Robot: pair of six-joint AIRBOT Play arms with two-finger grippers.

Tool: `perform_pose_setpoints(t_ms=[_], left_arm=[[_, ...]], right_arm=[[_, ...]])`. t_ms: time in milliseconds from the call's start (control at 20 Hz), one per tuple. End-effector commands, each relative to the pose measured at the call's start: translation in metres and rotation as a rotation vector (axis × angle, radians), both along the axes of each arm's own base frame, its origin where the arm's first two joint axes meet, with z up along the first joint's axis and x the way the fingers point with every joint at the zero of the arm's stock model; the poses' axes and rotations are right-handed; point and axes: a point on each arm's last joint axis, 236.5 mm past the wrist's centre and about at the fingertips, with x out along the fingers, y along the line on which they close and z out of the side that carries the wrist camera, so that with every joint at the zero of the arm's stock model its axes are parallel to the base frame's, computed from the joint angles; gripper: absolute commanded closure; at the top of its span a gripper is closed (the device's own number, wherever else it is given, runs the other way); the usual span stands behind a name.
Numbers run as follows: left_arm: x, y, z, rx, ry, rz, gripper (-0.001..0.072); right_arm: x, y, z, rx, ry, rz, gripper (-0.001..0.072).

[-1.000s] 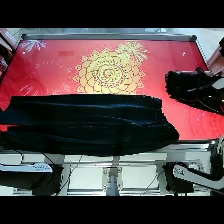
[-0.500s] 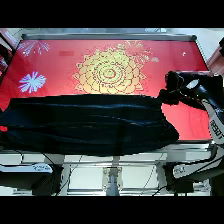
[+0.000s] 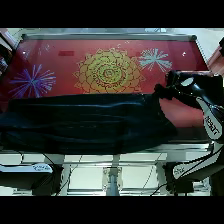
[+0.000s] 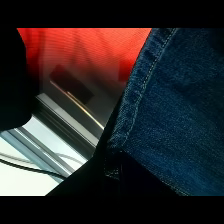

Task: Fold the clothes and pants, and hang the long-sleeved shirts on hangers.

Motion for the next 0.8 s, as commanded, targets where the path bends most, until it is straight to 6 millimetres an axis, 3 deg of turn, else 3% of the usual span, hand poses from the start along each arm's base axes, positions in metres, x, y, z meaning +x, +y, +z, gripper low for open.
perform_pose_setpoints(t_ms=[0, 150, 350, 750], left_arm=[[0.0, 0.007, 0.001, 0.017, -0.008, -0.012, 0.0679], [0.014, 0.007, 0.001, 0.016, -0.072, -0.014, 0.0679], [0.053, -0.003, -0.002, -0.04, -0.24, 0.001, 0.0679], [0.08, -0.05, -0.069, -0.203, -0.155, -0.053, 0.0678]], right_arm=[[0.045, -0.038, 0.034, -0.024, -0.133, -0.18, 0.0683], [0.061, -0.056, 0.042, -0.044, -0.199, -0.264, 0.0684], [0.072, -0.068, 0.05, -0.068, -0.26, -0.31, 0.0682], [0.057, -0.057, 0.031, -0.065, -0.175, -0.245, 0.068]])
